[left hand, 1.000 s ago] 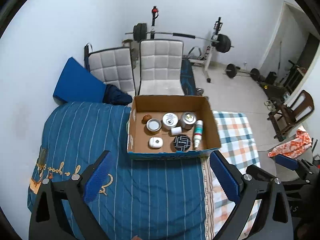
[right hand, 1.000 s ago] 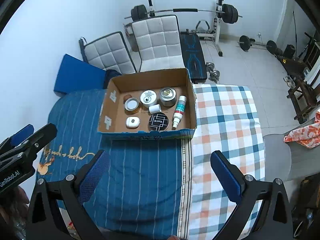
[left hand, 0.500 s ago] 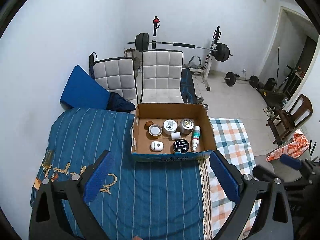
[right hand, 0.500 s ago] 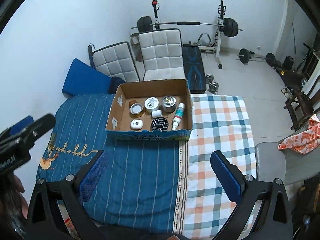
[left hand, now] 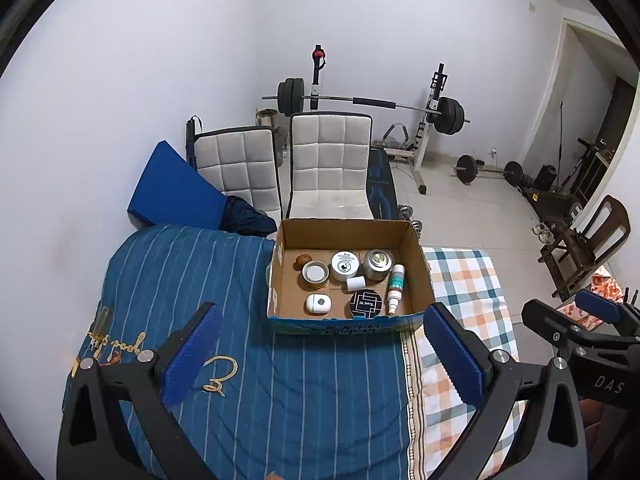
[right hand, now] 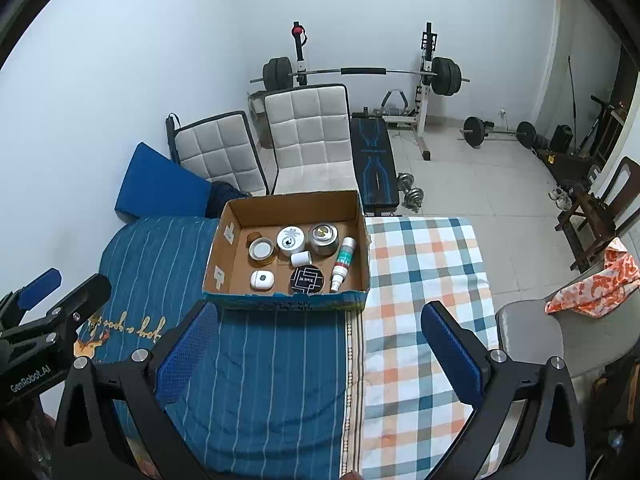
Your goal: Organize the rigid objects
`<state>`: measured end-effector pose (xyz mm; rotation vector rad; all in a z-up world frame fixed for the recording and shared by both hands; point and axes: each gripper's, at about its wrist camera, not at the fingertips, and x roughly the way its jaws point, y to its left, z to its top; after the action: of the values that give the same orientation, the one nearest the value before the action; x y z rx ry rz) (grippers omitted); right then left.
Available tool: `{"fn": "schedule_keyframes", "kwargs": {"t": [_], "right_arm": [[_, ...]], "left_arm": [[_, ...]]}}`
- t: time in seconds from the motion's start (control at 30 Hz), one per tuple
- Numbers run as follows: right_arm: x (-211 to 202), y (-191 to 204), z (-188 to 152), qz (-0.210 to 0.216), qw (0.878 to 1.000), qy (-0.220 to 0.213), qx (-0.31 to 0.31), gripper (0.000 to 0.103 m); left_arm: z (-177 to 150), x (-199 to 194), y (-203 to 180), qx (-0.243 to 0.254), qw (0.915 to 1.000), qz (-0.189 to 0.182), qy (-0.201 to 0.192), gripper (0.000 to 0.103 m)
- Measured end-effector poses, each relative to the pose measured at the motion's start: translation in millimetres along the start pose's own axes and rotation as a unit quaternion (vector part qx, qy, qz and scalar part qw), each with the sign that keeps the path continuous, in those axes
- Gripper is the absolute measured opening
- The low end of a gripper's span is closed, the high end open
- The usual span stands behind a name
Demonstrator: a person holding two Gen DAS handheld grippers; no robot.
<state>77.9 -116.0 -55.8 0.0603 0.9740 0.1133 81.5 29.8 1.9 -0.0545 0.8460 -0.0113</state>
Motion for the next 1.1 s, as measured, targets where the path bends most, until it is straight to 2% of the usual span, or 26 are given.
{"fn": "schedule_keyframes", "kwargs": {"t": [0.17,0.57,1.1], "right_arm": [[-5.0,-1.7,2.0,-0.002,1.000,-0.008,0.001,0.103],[-13.5,-2.1,3.8,-0.005,1.000,-0.014,-0.005,0.103],[-21.3,-3.2,3.6,-0.014,1.000,-0.019,-0.006,0.103]], "left_arm": [[-0.1,-1.1,0.4,-0.003,1.0000,-0.002,-0.005,0.103],[-1.5,-4.2,0.0,-0.007,0.9997,0.020,-0.014,0.103],[-3.4,-4.2,0.7,-0.004,0.9996,0.021,-0.016,0.103]]}}
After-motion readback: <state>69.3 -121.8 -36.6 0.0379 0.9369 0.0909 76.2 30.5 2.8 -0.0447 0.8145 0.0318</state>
